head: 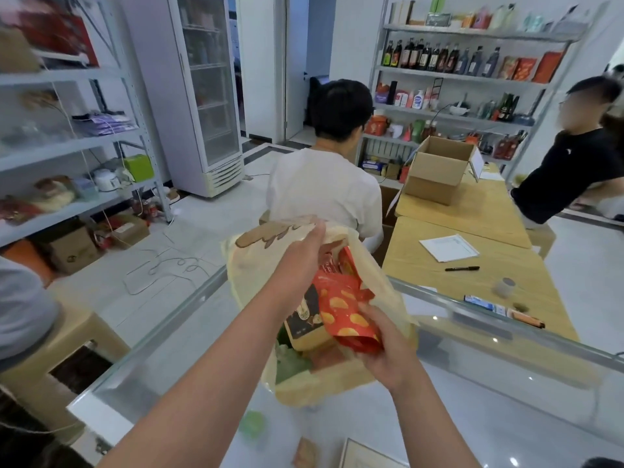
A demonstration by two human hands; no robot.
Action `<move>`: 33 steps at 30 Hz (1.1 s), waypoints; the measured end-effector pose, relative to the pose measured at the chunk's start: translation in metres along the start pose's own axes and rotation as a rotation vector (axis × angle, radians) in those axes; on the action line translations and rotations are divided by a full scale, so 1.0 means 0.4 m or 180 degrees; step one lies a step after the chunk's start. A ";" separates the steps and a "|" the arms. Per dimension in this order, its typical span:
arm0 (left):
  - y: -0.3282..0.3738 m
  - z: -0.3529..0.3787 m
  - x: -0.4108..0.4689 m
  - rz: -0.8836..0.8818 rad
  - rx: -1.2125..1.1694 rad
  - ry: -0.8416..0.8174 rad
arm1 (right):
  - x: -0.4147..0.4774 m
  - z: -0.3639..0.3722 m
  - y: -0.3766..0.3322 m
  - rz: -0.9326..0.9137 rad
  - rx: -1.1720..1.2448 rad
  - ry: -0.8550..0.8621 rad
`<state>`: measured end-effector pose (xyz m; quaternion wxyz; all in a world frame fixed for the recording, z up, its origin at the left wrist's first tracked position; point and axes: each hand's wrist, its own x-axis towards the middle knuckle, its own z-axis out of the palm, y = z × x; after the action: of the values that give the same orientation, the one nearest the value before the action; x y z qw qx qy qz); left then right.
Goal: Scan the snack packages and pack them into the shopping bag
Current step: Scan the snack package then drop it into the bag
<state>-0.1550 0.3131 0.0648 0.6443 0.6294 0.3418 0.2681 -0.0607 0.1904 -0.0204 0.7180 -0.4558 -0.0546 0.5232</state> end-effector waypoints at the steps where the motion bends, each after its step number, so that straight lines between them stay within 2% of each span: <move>1: -0.001 -0.002 -0.005 0.0043 0.0180 0.0001 | 0.023 0.020 -0.006 -0.0052 0.0192 0.0255; 4: -0.006 -0.010 -0.016 0.0137 0.0355 -0.0015 | 0.099 0.050 -0.006 -0.0351 0.0502 0.0607; 7: -0.018 -0.024 -0.018 0.0176 0.0423 -0.0062 | 0.140 0.070 0.003 -0.0746 0.0140 0.0747; 9: -0.026 -0.034 -0.018 0.0264 0.0568 -0.0159 | 0.139 0.084 0.012 -0.0875 -0.0293 0.0548; 12: -0.037 -0.046 -0.012 0.0326 0.0685 -0.0324 | 0.122 0.101 0.029 -0.0803 -0.0948 0.0326; 16: -0.029 -0.043 -0.016 0.0320 0.0612 -0.0372 | 0.136 0.117 0.023 -0.0829 -0.1608 0.0331; 21: 0.000 -0.053 -0.016 0.0449 0.0775 -0.0261 | 0.184 0.152 -0.011 -0.0735 -0.2135 0.0855; 22: -0.001 -0.055 -0.014 0.0461 0.0841 -0.0301 | 0.192 0.145 -0.012 -0.0714 -0.2382 0.1018; 25: 0.003 -0.059 -0.013 0.0473 0.0871 -0.0350 | 0.201 0.095 0.009 -0.1354 -0.4605 0.1633; 27: 0.000 -0.054 -0.006 0.0510 0.0796 -0.0277 | 0.237 0.054 0.023 -0.1223 -0.5216 0.1696; 29: 0.003 -0.047 -0.006 0.0526 0.0666 -0.0147 | 0.257 0.051 0.030 -0.1270 -0.5244 0.1577; 33: -0.010 -0.024 -0.008 0.0357 0.0516 0.0053 | 0.219 0.045 0.008 -0.0910 -0.5139 0.1192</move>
<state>-0.1646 0.3165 0.0615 0.5723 0.6954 0.3320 0.2805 -0.0337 0.2714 -0.0472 0.2280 -0.8975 -0.3492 0.1432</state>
